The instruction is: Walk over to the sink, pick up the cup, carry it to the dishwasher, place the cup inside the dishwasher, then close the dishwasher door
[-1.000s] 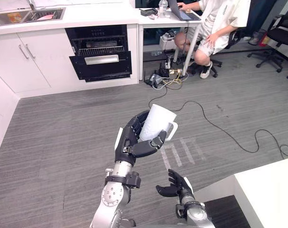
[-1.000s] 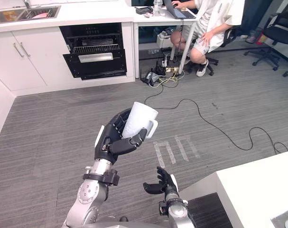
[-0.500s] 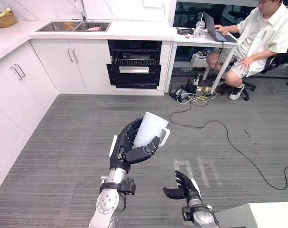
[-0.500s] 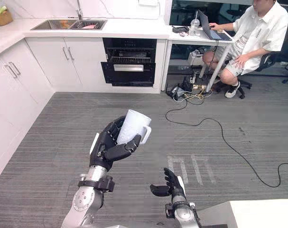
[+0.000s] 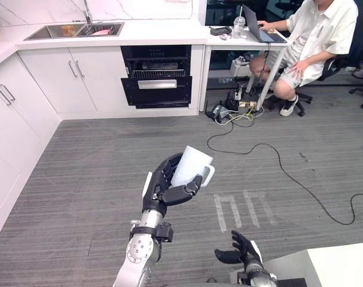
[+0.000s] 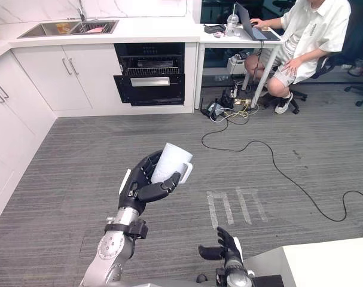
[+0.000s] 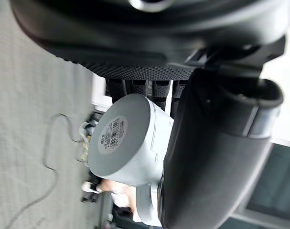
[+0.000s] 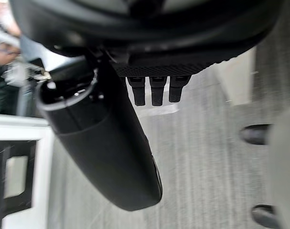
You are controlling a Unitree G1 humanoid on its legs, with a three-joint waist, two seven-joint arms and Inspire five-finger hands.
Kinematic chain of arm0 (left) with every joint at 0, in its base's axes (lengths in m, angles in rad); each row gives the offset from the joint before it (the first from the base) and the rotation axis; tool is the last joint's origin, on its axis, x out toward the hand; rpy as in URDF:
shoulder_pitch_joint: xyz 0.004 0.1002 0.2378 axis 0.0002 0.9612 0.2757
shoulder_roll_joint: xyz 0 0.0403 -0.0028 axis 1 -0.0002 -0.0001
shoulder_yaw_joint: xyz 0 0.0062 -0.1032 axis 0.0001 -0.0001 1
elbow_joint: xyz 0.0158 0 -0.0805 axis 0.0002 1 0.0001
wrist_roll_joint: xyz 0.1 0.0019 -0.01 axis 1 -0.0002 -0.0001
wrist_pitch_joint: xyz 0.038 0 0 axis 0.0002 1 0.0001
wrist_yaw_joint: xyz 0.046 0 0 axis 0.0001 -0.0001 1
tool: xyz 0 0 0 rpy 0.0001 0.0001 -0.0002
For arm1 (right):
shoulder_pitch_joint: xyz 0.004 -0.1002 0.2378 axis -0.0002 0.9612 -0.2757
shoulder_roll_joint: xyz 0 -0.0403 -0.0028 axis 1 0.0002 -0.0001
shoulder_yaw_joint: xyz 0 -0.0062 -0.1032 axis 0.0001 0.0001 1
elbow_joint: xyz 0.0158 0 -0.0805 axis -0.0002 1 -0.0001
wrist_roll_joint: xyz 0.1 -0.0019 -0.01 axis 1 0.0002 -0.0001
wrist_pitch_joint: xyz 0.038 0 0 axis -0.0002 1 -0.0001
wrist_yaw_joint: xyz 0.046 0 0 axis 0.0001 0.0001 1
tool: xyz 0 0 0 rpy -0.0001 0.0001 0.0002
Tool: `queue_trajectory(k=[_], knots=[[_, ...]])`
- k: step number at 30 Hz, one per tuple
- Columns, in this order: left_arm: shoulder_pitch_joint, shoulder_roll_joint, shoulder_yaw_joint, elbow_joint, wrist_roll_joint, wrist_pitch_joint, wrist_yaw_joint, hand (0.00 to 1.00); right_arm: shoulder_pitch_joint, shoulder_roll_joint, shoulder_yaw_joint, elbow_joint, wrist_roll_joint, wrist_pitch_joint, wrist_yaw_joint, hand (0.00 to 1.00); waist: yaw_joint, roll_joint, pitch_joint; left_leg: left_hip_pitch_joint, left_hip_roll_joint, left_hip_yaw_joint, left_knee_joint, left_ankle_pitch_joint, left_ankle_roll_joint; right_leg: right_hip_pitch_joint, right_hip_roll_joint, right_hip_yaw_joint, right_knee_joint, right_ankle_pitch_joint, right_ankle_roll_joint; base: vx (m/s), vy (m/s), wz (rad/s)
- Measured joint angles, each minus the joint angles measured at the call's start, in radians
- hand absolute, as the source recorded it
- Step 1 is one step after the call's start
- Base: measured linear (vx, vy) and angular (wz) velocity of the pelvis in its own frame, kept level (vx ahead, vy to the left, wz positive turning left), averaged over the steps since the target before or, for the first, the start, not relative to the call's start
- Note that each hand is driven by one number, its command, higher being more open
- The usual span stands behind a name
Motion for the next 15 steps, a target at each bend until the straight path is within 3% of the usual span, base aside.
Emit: queue_trajectory(k=[3, 12, 15], knots=[[0.004, -0.002, 0.011, 0.004, 0.000, 0.009, 0.001, 0.30, -0.017, -0.002, -0.025, -0.001, 0.003, 0.009, -0.013, 0.90, 0.001, 0.009, -0.001, 0.004, 0.004, 0.003, -0.038, 0.045, -0.018, 0.009, 0.003, -0.049, 0.001, -0.001, -0.001, 0.01, -0.052, 0.43], [0.021, -0.004, 0.027, -0.025, -0.001, 0.009, 0.007, 0.30, -0.073, 0.002, -0.023, -0.087, 0.003, 0.000, -0.028, 0.90, 0.050, 0.009, 0.045, -0.049, 0.010, -0.051, 0.014, 0.026, -0.014, 0.021, 0.004, -0.148, 0.039, -0.034, -0.016, -0.09, -0.024, 0.39], [0.020, -0.006, 0.029, -0.043, -0.001, 0.008, 0.012, 0.30, -0.079, 0.001, -0.025, -0.143, 0.003, -0.006, -0.049, 0.90, 0.050, 0.012, 0.061, -0.097, 0.052, 0.091, 0.051, 0.023, -0.009, 0.008, -0.010, -0.212, 0.057, -0.054, -0.022, -0.07, -0.002, 0.67]])
